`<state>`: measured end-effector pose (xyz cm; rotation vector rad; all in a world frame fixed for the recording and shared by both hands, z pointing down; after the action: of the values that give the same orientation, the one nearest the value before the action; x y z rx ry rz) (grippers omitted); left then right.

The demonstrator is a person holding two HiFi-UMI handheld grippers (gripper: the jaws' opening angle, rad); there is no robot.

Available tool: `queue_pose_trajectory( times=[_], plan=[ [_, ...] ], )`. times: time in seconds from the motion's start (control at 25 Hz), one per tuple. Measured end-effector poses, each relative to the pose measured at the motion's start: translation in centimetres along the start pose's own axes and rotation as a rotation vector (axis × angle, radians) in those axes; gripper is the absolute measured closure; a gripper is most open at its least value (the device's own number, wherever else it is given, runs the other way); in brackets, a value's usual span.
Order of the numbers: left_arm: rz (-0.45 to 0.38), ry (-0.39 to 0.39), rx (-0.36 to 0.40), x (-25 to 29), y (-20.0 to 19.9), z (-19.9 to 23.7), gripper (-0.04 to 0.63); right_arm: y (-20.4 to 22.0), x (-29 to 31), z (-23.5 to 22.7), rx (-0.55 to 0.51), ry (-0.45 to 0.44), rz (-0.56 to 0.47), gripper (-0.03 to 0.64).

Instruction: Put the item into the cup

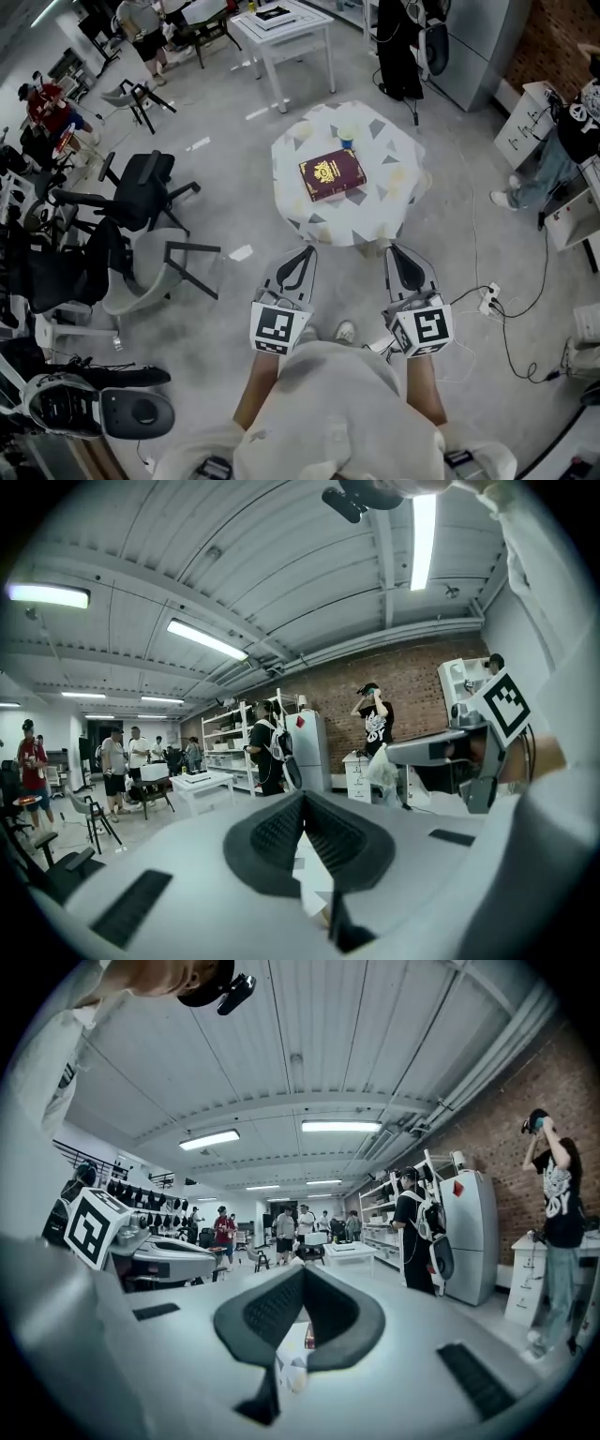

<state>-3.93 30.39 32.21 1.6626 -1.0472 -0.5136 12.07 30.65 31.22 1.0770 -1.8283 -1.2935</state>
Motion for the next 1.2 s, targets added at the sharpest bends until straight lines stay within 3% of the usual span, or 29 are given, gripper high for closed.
queue_pose_trajectory(
  times=[0.6,1.2],
  plan=[
    [-0.029,0.026,-0.015,6.3,0.7,2.8,0.582,-1.0,5.8,-2.3,-0.032,-0.001,0.007,0.612],
    [-0.057,0.105,-0.023,15.0,2.3,10.4,0.583,-2.1,16.4,-5.1,-0.045,0.068,0.022,0.612]
  ],
)
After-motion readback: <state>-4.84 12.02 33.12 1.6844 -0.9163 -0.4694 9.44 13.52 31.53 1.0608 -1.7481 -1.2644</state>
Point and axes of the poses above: the fingertips, and each gripper's own axes: x forward along the fingers, z to its left, y out of its underside, the point moved 1 cm from there along -x, backward along the fingers, and after that the axes turned 14 degrees about x, right-handed, at the moved point
